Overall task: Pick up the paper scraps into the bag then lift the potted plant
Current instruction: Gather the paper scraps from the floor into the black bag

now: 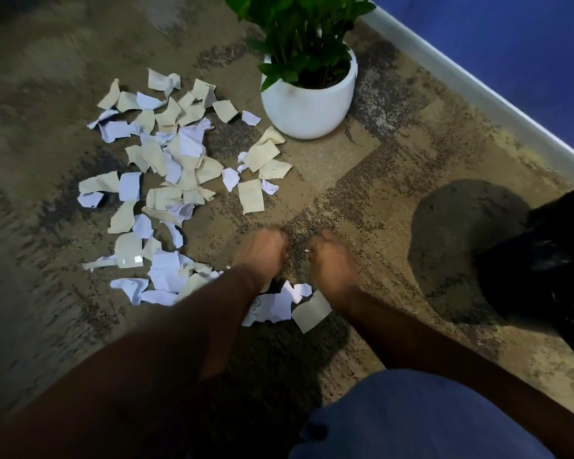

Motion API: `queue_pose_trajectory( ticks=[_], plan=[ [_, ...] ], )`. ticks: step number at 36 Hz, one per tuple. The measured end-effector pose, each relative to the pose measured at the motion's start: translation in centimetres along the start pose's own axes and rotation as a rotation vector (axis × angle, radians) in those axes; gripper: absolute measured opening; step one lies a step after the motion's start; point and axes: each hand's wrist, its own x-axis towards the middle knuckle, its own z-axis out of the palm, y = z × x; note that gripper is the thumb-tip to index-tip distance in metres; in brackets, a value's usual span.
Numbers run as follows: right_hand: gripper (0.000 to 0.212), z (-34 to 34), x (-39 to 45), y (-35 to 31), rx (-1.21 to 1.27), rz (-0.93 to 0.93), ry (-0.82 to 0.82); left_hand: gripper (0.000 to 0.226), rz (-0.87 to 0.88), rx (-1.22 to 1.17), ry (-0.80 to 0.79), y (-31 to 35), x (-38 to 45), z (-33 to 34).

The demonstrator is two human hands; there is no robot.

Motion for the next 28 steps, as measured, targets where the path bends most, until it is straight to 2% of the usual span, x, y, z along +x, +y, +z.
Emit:
queue_pose_trajectory(
  ticks=[7,10,15,18,21,25,28],
  plan=[
    [0.032,0.5,0.2,0.3,-0.098,-0.066,0.015,0.013,0.095,0.114,0.065,0.4,0.0,0.0],
    [0.028,0.3,0.6,0.4,-0.075,-0.076,-0.015,0.015,0.100,0.104,0.076,0.6,-0.1,0.0],
    [0.011,-0.6,1.1,1.0,0.304,0.035,-0.016,0.011,-0.011,0.002,0.056,0.7,0.4,0.0],
    [0.012,-1.3,0.4,1.5,0.444,0.077,0.012,0.015,-0.063,-0.042,0.056,1.2,0.4,0.4],
    [0.016,-1.8,-0.3,2.2,0.415,0.099,0.048,0.014,-0.060,-0.083,0.055,3.0,1.1,-0.1],
    [0.025,-3.8,-1.0,3.3,0.294,0.163,0.100,0.017,0.037,-0.162,0.102,6.4,2.2,-1.1],
    [0.022,-7.0,-1.4,4.1,0.169,0.171,0.226,0.016,0.081,-0.273,0.179,9.3,2.6,-2.3]
  ],
)
